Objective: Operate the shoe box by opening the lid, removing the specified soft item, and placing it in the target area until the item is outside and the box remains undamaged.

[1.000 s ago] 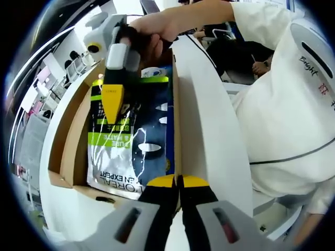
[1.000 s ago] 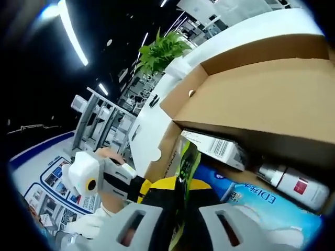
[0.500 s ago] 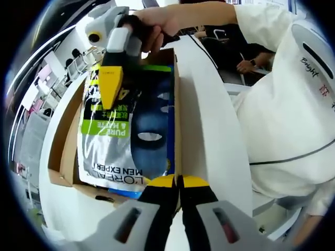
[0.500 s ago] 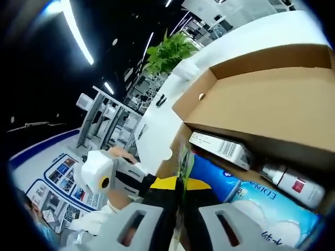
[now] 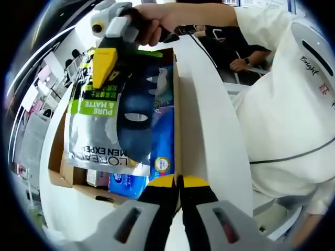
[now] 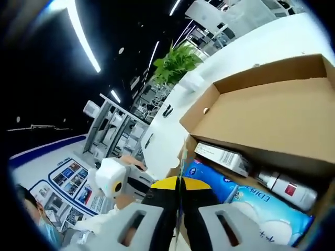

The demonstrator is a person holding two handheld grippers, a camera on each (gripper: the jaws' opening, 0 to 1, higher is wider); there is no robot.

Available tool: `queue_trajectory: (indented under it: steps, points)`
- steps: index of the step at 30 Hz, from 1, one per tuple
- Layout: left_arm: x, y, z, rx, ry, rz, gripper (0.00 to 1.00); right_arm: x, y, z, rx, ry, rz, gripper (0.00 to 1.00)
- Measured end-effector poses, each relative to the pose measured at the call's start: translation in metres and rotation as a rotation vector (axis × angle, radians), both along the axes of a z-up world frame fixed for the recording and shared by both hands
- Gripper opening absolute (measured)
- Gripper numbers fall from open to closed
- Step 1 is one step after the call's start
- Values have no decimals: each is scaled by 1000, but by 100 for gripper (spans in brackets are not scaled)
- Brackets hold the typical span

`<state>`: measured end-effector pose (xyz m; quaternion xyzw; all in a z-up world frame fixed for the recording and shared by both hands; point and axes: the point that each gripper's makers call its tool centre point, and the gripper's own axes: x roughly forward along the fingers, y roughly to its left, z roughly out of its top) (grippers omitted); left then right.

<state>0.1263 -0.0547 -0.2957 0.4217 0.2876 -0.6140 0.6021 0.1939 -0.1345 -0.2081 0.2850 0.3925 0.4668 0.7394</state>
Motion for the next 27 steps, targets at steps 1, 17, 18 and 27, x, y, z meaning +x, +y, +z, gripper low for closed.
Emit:
queue_trajectory:
  steps: [1,17,18,27]
  points:
    - [0,0,0,0,0,0,2,0,0,2,6,2,0,0]
    - [0,0,0,-3,4,2,2,-11,-11,28,53,-14,19,0]
    - [0,0,0,-2,3,1,2,-14,-10,29,61,-16,20,0]
    - [0,0,0,-5,3,2,2,-26,-14,43,111,-42,16,0]
